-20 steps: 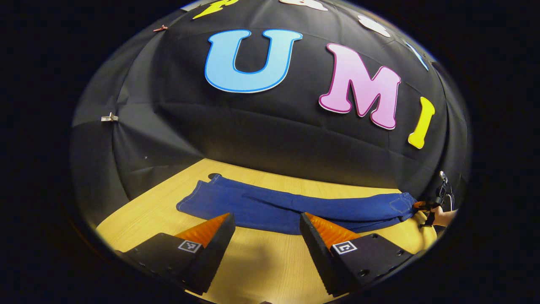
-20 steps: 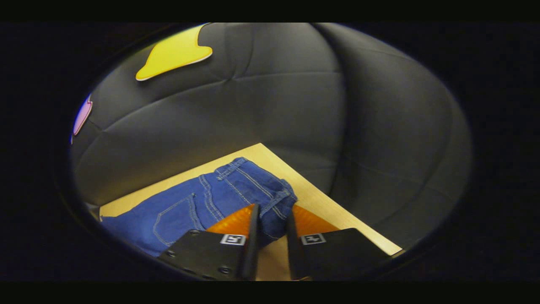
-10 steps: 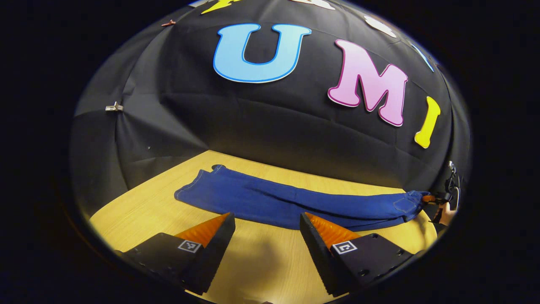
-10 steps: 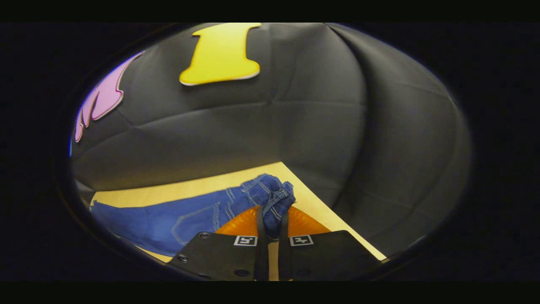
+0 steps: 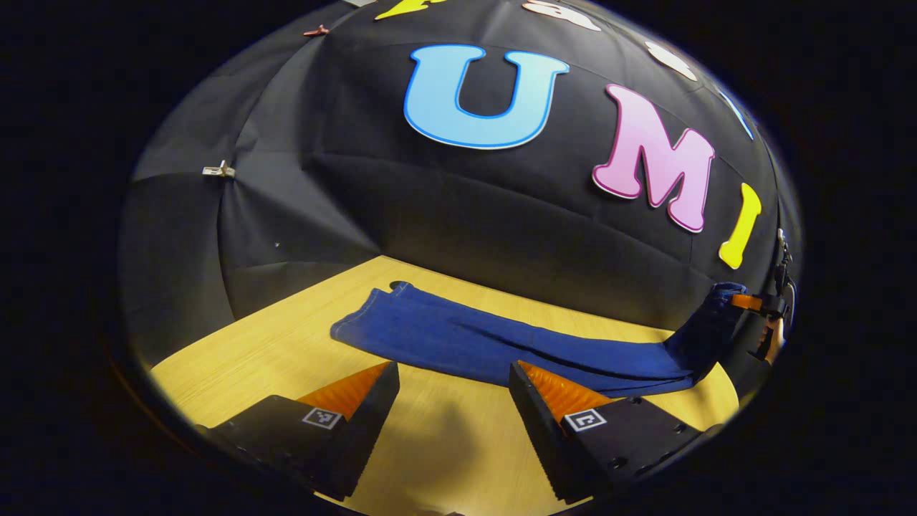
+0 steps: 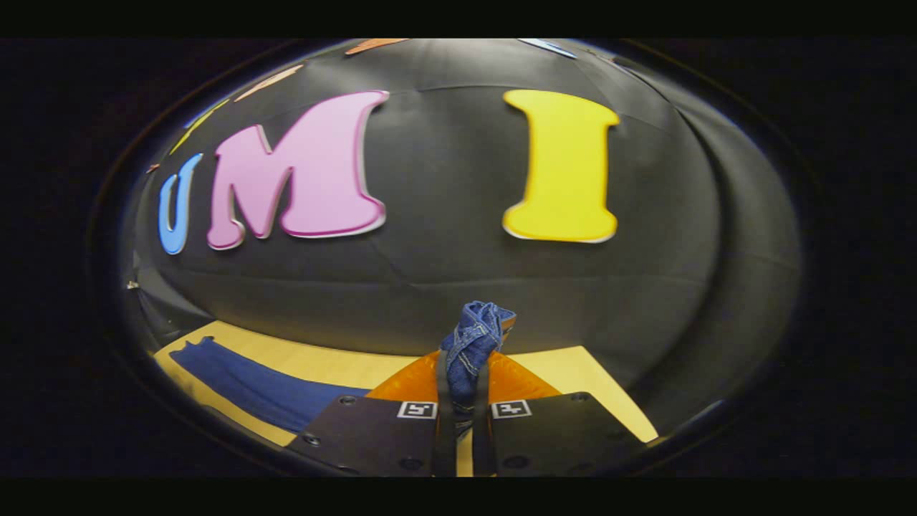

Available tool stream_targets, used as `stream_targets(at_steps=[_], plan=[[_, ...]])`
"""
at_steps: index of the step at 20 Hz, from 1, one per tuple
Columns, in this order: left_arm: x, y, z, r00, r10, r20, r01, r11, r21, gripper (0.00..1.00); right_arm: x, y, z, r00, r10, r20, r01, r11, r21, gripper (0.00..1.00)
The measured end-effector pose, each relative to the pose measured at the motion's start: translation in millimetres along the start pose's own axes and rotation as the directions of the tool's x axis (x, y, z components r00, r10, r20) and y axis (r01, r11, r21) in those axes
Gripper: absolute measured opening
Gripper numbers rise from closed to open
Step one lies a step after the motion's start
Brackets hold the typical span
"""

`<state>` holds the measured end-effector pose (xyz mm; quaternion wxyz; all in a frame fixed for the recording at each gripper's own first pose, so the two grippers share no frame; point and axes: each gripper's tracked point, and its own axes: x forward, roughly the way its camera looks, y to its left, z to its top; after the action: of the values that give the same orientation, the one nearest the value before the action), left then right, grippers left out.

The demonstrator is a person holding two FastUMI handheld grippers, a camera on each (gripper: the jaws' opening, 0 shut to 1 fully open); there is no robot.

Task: Grasp the waist and the cuffs of the jeans and fold them to make the two legs overlap; first hold the waist and fold one-third of the jeans toward the cuffs, then hold the cuffs and fold the remaining one-third in the same direction to finish folding.

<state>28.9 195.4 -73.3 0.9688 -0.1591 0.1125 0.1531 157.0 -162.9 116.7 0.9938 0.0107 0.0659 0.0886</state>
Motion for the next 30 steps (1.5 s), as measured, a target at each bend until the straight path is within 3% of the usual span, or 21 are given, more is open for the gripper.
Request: stream_targets(at_steps=[6, 9, 18, 19, 21, 22, 23, 24, 26, 27, 30], plan=[[8.7, 58.0, 20.9, 0.998, 0.049, 0.050, -0.045, 0.996, -0.077, 0.97, -13.3, 1.2, 4.1, 0.988, 0.153, -0.016, -0.154, 0.986, -0.063, 0.12], [28.2, 83.0, 32.5, 0.995, 0.075, 0.073, -0.071, 0.996, -0.046, 0.96, -19.0, -4.2, 5.3, 0.972, 0.227, -0.055, -0.230, 0.971, -0.059, 0.12], [125.8, 138.8, 61.1, 0.988, 0.139, 0.060, -0.141, 0.990, 0.019, 0.96, 11.0, -5.5, -38.8, 0.945, 0.272, -0.181, -0.294, 0.950, -0.106, 0.13], [139.1, 140.6, 62.5, 0.989, 0.136, 0.052, -0.138, 0.990, 0.029, 0.96, 7.3, -1.9, -49.7, 0.941, 0.277, -0.196, -0.303, 0.946, -0.118, 0.09], [167.4, 143.3, 57.6, 0.992, 0.125, 0.011, -0.126, 0.992, 0.032, 0.97, -1.2, 4.9, -69.0, 0.930, 0.284, -0.232, -0.321, 0.936, -0.142, 0.13], [179.4, 143.3, 50.1, 0.994, 0.111, -0.021, -0.111, 0.994, 0.018, 0.97, -5.2, 8.8, -78.5, 0.920, 0.299, -0.254, -0.341, 0.929, -0.142, 0.10], [191.5, 147.3, 43.8, 0.993, 0.109, -0.052, -0.109, 0.994, 0.001, 0.96, -12.9, 13.4, -86.2, 0.905, 0.321, -0.277, -0.367, 0.921, -0.132, 0.14], [202.4, 153.6, 34.6, 0.988, 0.125, -0.085, -0.126, 0.992, -0.005, 0.96, -17.9, 18.6, -90.7, 0.895, 0.343, -0.286, -0.388, 0.914, -0.120, 0.24], [215.2, 161.1, 22.4, 0.979, 0.148, -0.139, -0.147, 0.989, 0.020, 0.97, -29.3, 23.5, -96.8, 0.881, 0.364, -0.302, -0.410, 0.906, -0.103, 0.54], [216.7, 162.0, 19.4, 0.978, 0.141, -0.151, -0.135, 0.990, 0.048, 0.97, -36.2, 23.5, -97.3, 0.877, 0.371, -0.305, -0.415, 0.905, -0.092, 0.58], [217.3, 160.8, 7.3, 0.969, 0.121, -0.215, -0.086, 0.983, 0.164, 0.97, -47.5, 18.5, -89.4, 0.885, 0.370, -0.283, -0.393, 0.919, -0.027, 0.99]])
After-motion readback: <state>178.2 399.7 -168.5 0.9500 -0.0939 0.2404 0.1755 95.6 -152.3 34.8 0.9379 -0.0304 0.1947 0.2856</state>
